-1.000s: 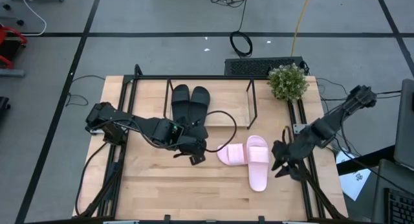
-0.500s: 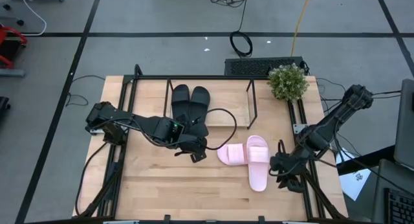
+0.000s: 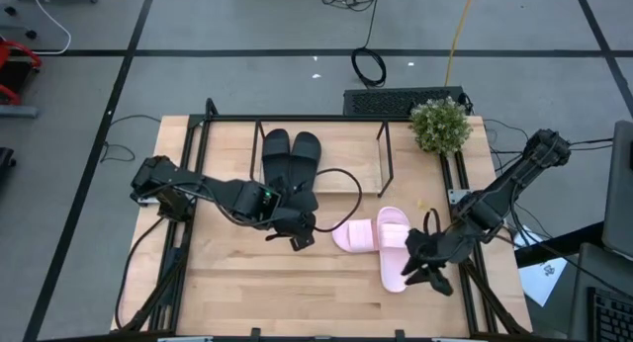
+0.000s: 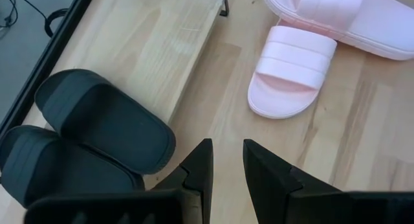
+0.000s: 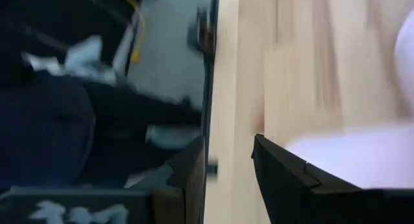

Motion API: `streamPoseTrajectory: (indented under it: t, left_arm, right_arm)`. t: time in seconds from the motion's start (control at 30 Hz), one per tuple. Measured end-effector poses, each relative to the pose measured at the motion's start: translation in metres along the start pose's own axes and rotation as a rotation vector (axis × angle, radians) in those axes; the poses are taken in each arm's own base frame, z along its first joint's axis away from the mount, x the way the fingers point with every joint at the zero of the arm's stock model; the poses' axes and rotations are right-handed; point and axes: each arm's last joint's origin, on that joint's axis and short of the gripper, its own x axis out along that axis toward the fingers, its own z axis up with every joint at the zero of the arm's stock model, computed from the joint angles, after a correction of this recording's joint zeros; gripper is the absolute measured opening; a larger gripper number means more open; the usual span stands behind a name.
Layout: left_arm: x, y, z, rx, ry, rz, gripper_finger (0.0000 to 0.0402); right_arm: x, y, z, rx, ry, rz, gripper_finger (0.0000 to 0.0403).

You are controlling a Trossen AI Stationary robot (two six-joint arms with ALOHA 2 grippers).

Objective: Pick and place slides into the shelf
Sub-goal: Put the right pink slide on the shelf

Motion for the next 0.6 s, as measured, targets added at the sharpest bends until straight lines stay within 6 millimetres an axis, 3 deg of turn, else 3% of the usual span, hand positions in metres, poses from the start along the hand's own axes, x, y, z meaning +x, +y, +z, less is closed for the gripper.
streamPoseTrajectory:
  t: [0.33,0.6]
  left_arm:
    - [-0.003,-0.005,-0.003,0.021,0.001,-0.009,0.0083]
    - [-0.006,-0.010,-0.007,0.037,0.006,-0.017,0.0083]
  right_arm:
    - [-0.007,0.028,0.024,-0.132,-0.294,0.266,0.0056]
    - [-0.041,0.057,0.055,-0.328,-0.791,0.543,0.0015]
